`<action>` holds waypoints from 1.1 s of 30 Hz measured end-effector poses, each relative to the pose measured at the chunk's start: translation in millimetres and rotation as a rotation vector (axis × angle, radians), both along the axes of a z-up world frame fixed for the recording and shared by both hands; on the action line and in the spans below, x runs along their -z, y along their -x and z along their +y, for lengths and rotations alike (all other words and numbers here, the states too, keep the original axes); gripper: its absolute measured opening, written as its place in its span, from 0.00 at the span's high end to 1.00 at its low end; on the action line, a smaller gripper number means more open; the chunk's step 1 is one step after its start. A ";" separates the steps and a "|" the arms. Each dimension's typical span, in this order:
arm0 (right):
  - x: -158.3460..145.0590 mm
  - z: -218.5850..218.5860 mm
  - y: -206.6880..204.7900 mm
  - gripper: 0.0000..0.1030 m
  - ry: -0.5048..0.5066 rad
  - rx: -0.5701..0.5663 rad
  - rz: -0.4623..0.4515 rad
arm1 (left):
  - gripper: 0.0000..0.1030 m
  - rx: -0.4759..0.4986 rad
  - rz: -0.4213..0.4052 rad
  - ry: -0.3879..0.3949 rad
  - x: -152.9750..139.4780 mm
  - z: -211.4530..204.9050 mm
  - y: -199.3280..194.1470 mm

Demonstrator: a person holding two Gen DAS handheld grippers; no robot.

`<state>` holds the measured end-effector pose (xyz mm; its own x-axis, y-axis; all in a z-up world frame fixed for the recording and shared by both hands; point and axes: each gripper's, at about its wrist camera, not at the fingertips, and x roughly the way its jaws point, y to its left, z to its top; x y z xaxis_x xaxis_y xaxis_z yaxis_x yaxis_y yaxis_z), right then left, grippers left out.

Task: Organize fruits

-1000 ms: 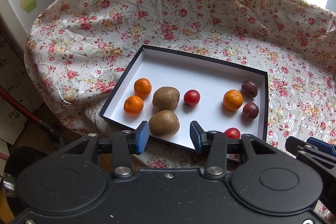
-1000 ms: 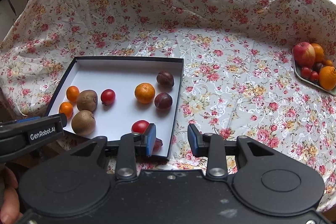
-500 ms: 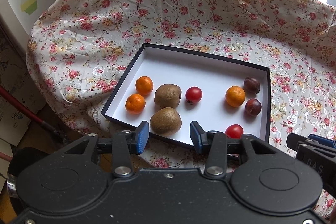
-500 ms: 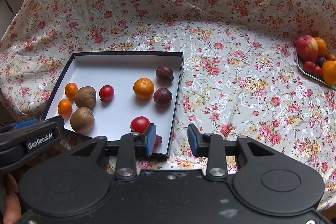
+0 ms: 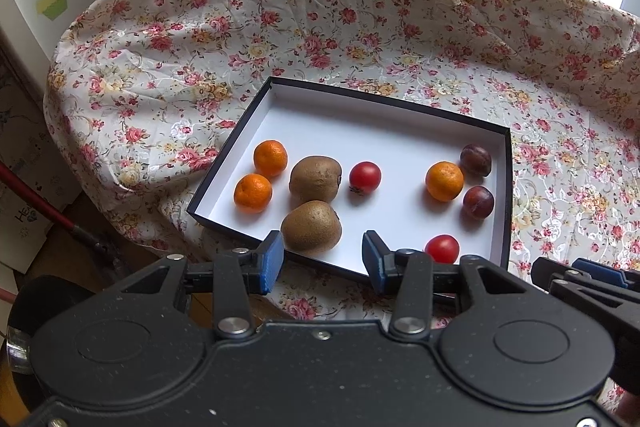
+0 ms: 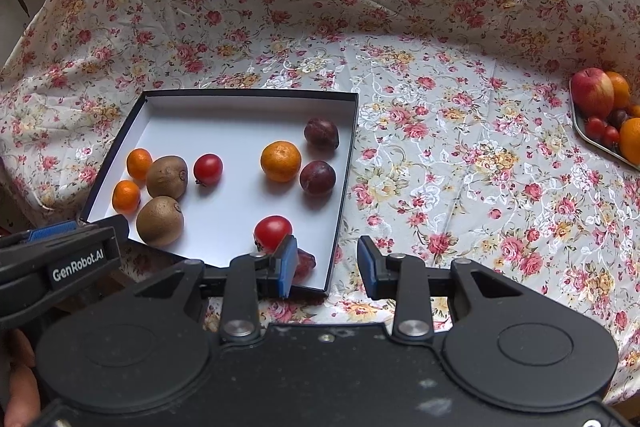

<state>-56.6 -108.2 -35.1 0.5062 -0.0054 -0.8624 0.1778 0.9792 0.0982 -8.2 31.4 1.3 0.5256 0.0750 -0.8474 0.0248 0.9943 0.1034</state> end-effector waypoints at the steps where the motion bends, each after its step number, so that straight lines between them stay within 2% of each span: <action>1: 0.4 0.5 -0.1 0.65 0.001 -0.002 0.000 | 0.49 -0.002 0.002 0.004 0.1 0.4 -0.2; 20: 5.3 5.1 -1.8 0.65 -0.013 -0.034 0.027 | 0.49 -0.020 0.034 0.065 2.3 8.2 -2.8; 33: 6.7 5.1 -3.0 0.65 -0.025 -0.030 0.037 | 0.49 -0.020 0.046 0.063 4.1 8.6 -3.6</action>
<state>-53.7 -103.1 -41.8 0.4740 0.0311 -0.8800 0.1525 0.9814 0.1168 -4.6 40.0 -2.8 0.4846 0.0308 -0.8742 0.0083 0.9992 0.0398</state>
